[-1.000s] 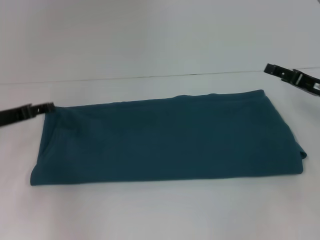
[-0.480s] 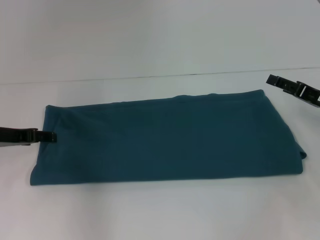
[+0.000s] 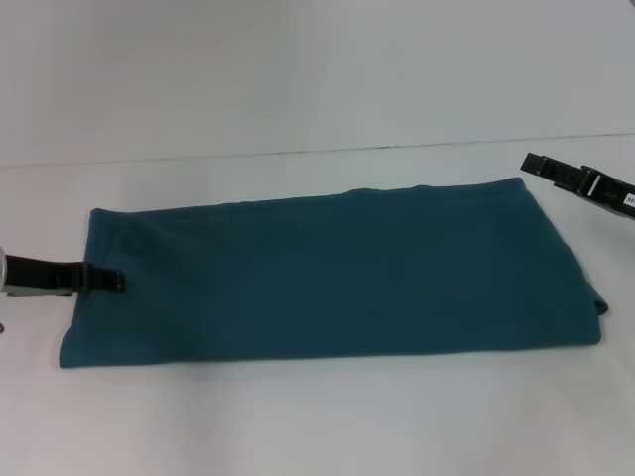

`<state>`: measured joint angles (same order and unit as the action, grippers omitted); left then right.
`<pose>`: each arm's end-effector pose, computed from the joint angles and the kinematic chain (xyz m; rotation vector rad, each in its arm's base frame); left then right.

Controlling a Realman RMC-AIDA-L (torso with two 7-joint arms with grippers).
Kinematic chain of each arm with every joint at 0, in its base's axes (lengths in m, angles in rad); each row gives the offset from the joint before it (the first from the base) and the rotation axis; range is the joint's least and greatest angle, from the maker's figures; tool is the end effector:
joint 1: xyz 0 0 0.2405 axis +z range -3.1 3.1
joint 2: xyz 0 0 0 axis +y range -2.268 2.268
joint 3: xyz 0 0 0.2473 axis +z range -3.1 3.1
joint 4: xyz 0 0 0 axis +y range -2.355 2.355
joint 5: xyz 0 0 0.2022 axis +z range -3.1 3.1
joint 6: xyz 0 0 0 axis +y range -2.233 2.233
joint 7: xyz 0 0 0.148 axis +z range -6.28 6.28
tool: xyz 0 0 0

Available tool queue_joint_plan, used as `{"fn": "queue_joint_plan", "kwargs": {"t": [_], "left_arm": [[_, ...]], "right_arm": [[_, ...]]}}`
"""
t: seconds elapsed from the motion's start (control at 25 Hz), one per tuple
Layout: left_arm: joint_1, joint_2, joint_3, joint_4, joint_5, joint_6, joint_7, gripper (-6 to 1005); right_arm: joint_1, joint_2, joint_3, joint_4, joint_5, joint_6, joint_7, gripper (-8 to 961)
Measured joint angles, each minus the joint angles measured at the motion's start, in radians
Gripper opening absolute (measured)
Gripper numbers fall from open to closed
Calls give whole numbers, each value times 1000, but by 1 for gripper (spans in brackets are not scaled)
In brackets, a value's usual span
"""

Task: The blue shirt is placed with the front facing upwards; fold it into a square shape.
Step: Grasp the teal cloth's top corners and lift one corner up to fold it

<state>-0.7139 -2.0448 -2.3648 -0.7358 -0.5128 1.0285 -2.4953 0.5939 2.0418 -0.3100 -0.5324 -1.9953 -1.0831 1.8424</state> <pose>-0.2886 0.4062 0.0274 -2.0210 -1.4591 -0.0228 0.3156 0.3837 0.0549 -1.8207 1.3929 0.8636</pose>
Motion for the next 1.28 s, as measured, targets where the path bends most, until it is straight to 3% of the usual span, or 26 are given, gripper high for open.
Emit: {"fn": "queue_joint_plan", "kwargs": {"t": [0.52, 0.72, 1.28], "left_arm": [[-15, 3, 3, 67, -1, -60, 0, 792], [-31, 15, -8, 115, -10, -61, 6, 787], [-18, 20, -22, 94, -116, -48, 64, 225]], "right_arm": [[5, 0, -17, 0, 0, 9, 2, 837], [8, 0, -29, 1, 0, 9, 4, 838], [0, -3, -38, 2, 2, 12, 33, 837]]}}
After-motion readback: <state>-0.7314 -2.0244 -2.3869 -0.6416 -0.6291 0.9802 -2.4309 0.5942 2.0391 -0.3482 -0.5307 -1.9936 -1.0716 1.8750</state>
